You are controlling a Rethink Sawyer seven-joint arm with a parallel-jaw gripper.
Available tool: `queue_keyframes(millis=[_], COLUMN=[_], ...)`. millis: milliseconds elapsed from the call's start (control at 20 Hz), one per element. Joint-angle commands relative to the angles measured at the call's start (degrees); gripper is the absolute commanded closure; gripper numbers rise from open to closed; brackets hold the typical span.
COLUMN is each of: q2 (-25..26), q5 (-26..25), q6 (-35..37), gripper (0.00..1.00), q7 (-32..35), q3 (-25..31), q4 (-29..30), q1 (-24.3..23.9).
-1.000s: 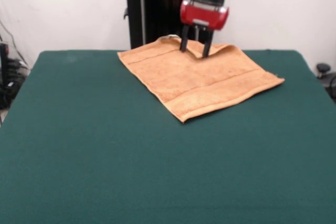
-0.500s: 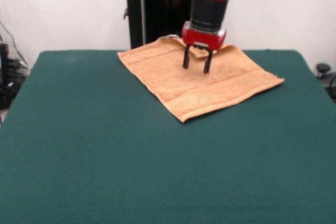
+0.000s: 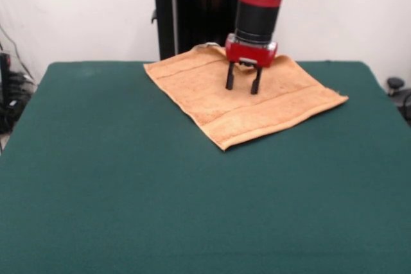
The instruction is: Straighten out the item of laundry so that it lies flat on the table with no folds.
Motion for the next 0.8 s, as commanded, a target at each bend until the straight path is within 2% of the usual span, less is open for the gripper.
queue_keyframes(millis=[50,350,600,800], q2=[3.9,2.5,0.4,3.1], q5=[2.3,8.5,11.4,12.4], q6=[-13.8,-36.6,-40.5,-44.6], gripper=[0.00,0.00,0.00,0.00], q7=[13.8,19.0,19.3,18.6], q3=[3.1,-3.3,-4.2,-3.4], q4=[-5.7,1.5,6.5,6.2], q1=[3.8,11.6,13.7,13.1])
